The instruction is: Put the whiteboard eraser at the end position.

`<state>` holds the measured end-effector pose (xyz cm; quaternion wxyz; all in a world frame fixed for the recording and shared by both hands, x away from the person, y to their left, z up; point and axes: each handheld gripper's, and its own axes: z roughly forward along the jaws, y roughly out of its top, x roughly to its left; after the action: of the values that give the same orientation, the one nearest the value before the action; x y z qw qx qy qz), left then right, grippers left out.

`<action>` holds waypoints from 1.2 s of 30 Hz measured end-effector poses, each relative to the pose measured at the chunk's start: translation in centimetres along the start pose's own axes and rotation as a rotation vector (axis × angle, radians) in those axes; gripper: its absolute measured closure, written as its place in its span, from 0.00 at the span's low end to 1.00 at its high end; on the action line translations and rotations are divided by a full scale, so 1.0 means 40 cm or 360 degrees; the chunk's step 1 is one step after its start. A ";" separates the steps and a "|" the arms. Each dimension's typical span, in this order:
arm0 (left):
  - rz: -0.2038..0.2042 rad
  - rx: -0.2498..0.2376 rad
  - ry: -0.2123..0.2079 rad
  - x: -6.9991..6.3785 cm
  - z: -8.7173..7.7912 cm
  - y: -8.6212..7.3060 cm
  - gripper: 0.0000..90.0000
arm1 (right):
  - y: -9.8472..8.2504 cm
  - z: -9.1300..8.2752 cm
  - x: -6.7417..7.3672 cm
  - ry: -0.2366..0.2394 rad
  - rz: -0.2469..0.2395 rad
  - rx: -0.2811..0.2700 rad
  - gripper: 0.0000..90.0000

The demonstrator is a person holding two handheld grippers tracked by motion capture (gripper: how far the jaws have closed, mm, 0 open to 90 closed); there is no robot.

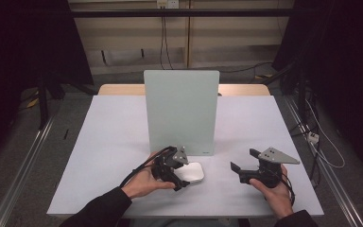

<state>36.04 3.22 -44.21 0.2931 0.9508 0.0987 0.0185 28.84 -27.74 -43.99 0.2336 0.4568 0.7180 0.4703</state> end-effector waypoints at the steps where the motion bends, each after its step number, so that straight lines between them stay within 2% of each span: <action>1: -0.0013 -0.0022 0.0025 0.000 0.001 0.000 0.15 | 0.000 0.000 0.000 0.0002 0.0000 0.0003 0.10; 4: -0.0018 -0.0038 0.0022 0.001 -0.005 0.002 0.07 | 0.000 0.000 0.001 0.0004 0.0001 0.0000 0.10; 10: -0.0026 -0.0064 0.0046 0.000 -0.013 0.003 0.07 | 0.000 0.001 0.000 0.0006 -0.0005 0.0006 0.10; 13: -0.0039 -0.0109 0.0049 0.003 -0.021 0.003 0.07 | 0.000 0.002 0.000 0.0009 -0.0004 0.0005 0.10; 14: -0.0063 -0.0124 0.0067 0.006 -0.026 0.003 0.07 | 0.000 0.002 0.001 0.0010 0.0000 0.0006 0.10; 17: -0.0073 -0.0144 0.0064 0.009 -0.031 0.001 0.06 | 0.000 0.001 0.000 0.0008 -0.0005 0.0004 0.10; 18: -0.0105 -0.0153 0.0097 0.010 -0.041 0.003 0.06 | -0.001 0.001 -0.002 0.0012 -0.0004 0.0004 0.10; 19: -0.0105 -0.0153 0.0097 0.010 -0.041 0.003 0.06 | 0.000 0.002 -0.002 0.0012 0.0000 0.0005 0.10; 22: -0.0095 -0.0212 0.0122 0.011 -0.058 0.005 0.06 | -0.001 0.003 -0.002 0.0015 0.0000 0.0005 0.10; 23: -0.0112 -0.0239 0.0106 0.014 -0.063 0.004 0.06 | -0.001 0.003 -0.002 0.0014 0.0005 0.0004 0.10; 26: -0.0164 -0.0326 0.0129 0.024 -0.088 0.003 0.06 | -0.001 0.001 -0.005 0.0013 0.0010 -0.0003 0.10; 27: -0.0164 -0.0326 0.0129 0.024 -0.088 0.003 0.06 | -0.001 0.002 -0.004 0.0015 0.0005 0.0000 0.10; 31: -0.0210 -0.0386 0.0195 0.033 -0.104 -0.004 0.06 | -0.001 0.001 -0.004 0.0010 0.0009 -0.0002 0.10; 32: -0.0240 -0.0425 0.0231 0.037 -0.114 -0.007 0.06 | -0.001 0.001 -0.004 0.0010 0.0011 -0.0003 0.10; 36: -0.0249 -0.0480 0.0283 0.039 -0.125 -0.013 0.06 | 0.000 0.003 -0.003 0.0011 0.0006 0.0000 0.10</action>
<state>37.02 6.70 -40.39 0.4230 0.8801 0.1940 0.0941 28.97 -27.81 -44.06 0.2301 0.4566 0.7179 0.4723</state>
